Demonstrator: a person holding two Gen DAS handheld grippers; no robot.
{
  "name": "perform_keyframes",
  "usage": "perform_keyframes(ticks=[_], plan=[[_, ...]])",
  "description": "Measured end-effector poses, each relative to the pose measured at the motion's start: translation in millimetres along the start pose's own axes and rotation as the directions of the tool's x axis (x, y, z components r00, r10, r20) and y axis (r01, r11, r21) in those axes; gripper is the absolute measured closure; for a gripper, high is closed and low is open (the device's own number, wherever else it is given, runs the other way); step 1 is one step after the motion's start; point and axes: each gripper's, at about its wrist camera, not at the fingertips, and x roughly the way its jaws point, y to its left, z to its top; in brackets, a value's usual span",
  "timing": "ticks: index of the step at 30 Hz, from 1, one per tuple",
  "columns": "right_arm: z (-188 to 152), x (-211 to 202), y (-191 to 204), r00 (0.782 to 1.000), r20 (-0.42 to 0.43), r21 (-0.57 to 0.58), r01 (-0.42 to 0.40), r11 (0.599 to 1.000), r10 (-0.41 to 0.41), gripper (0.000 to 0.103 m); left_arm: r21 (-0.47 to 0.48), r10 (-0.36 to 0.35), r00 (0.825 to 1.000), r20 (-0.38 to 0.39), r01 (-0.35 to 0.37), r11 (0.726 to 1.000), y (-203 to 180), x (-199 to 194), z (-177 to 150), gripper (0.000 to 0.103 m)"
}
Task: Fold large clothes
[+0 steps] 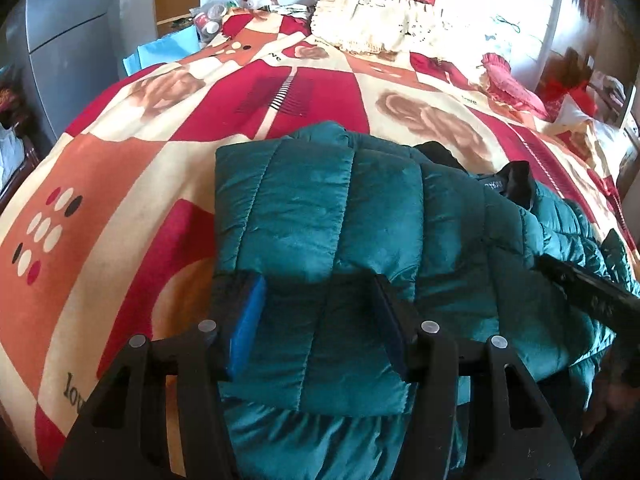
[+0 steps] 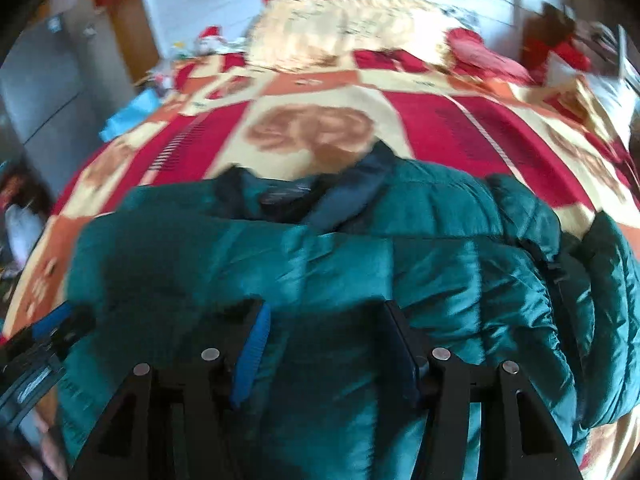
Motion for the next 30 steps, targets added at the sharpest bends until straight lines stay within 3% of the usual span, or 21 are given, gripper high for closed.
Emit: perform_keyframes(ticks=[4,13,22,30], plan=[[2,4,-17,1.0,-0.01,0.038,0.012,0.999,-0.011,0.049,0.006,0.008,1.0,-0.004,-0.008,1.0,-1,2,0,0.048],[-19,-59,-20,0.999,0.042,-0.017,-0.014,1.0,0.015,0.048,0.003,0.018,1.0,0.002,-0.018,1.0,-3,4,-2,0.047],[-40,-28,-33,0.998,-0.025,-0.025,0.052,0.998,-0.053,0.048,0.01,0.022,1.0,0.011,-0.022,1.0,-6,4,-4,0.046],[-41,-60,-43,0.999,0.018,0.006,0.049,0.999,-0.049,0.048,-0.004,-0.012,1.0,0.02,0.012,1.0,-5,-11,-7,0.046]])
